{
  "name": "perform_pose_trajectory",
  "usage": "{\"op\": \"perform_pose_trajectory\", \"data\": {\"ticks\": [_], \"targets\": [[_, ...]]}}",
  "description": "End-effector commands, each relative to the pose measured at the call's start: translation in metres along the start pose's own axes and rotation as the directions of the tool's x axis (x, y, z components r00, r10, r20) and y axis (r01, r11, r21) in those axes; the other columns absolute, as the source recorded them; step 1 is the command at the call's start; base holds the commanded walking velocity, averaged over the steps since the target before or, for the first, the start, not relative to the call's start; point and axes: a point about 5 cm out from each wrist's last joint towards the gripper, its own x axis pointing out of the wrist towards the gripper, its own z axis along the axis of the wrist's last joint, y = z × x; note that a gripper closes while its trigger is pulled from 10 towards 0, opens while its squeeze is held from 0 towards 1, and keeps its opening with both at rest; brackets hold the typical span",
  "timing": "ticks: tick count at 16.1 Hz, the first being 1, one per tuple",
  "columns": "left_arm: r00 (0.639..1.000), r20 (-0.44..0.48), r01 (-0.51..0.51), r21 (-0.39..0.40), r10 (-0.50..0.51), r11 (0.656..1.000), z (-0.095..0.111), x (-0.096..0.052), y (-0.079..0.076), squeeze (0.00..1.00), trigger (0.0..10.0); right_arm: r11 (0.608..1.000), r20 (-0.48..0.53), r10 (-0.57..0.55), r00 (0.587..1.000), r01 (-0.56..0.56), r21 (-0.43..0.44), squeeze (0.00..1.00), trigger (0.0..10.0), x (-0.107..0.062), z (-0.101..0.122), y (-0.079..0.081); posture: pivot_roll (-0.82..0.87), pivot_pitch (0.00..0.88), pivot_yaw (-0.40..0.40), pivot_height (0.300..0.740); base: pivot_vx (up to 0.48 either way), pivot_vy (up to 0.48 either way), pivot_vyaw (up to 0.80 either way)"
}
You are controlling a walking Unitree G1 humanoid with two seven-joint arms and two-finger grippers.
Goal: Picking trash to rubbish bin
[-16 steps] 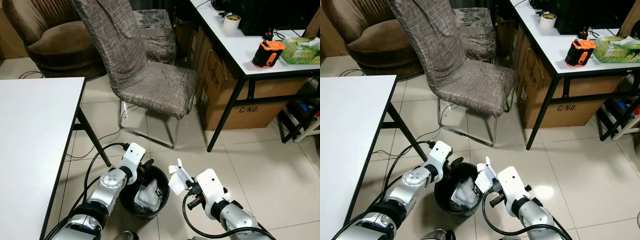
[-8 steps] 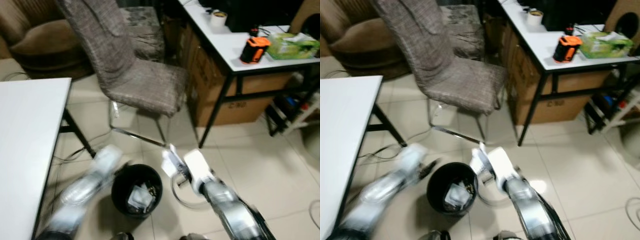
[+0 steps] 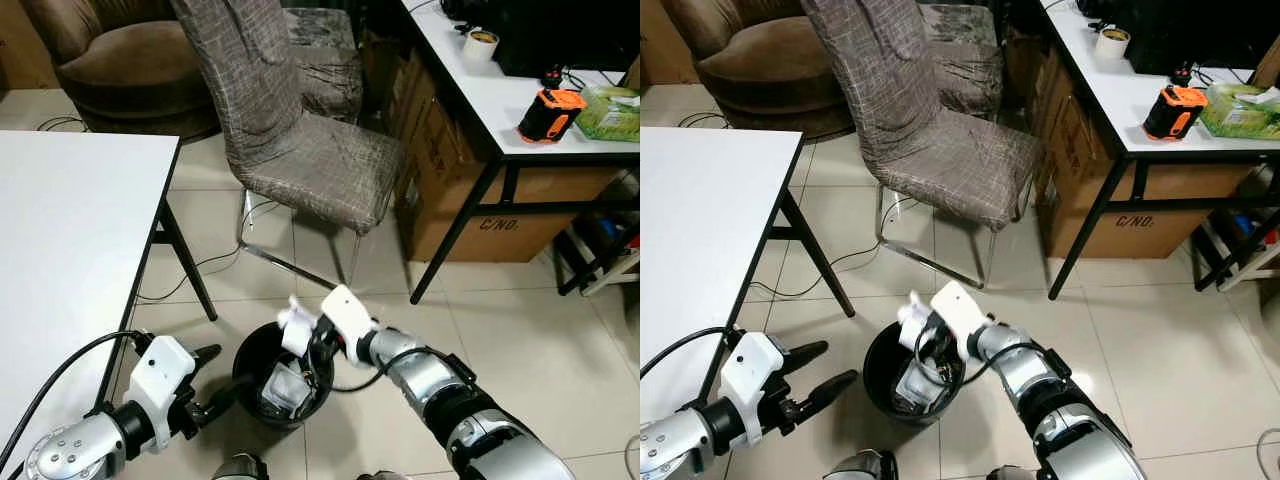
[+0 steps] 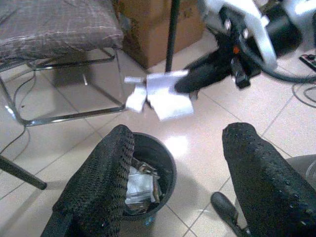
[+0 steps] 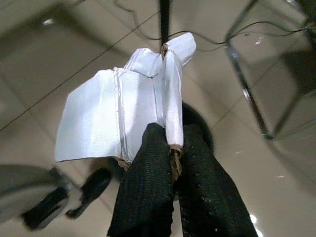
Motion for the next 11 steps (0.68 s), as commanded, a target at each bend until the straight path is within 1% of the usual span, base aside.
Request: {"op": "perform_pose_trajectory", "data": {"ticks": [1, 4, 8, 10, 11], "targets": [[1.0, -0.011, 0.021, -0.008, -0.021, 1.0, 0.003, -0.002, -0.004, 0.0, 10.0, 0.999, -0.014, 0.013, 1.0, -0.013, -0.032, 1.0, 10.0, 0.0, 0.0, -0.002, 0.1, 0.12, -0.064, 0.74, 0.0, 0.0, 0.0], [0.999, -0.024, 0.024, -0.023, -0.025, 0.999, 0.012, -0.002, -0.007, 0.0, 10.0, 0.998, -0.01, -0.017, 1.0, 0.017, -0.062, 1.0, 10.0, -0.001, 0.002, -0.01, 0.09, 0.118, -0.057, 0.74, 0.0, 0.0, 0.0], [0.999, -0.039, 0.035, -0.022, -0.036, 0.999, 0.015, 0.0, -0.008, 0.0, 10.0, 0.997, 0.023, -0.041, 0.999, 0.042, -0.057, 1.0, 10.0, -0.002, 0.005, -0.013, 0.09, 0.119, -0.046, 0.74, 0.0, 0.0, 0.0], [0.999, -0.038, 0.024, -0.018, -0.025, 1.0, 0.017, 0.001, -0.006, 0.0, 10.0, 0.996, 0.041, -0.06, 0.997, 0.062, -0.064, 1.0, 10.0, -0.002, 0.01, -0.016, 0.09, 0.12, -0.041, 0.74, 0.0, 0.0, 0.0], [0.999, -0.037, 0.0, -0.019, -0.001, 1.0, 0.017, 0.002, -0.004, 0.0, 10.0, 0.995, 0.043, -0.06, 0.997, 0.063, -0.077, 1.0, 10.0, -0.002, 0.011, -0.016, 0.09, 0.118, -0.039, 0.74, 0.0, 0.0, 0.0]]}}
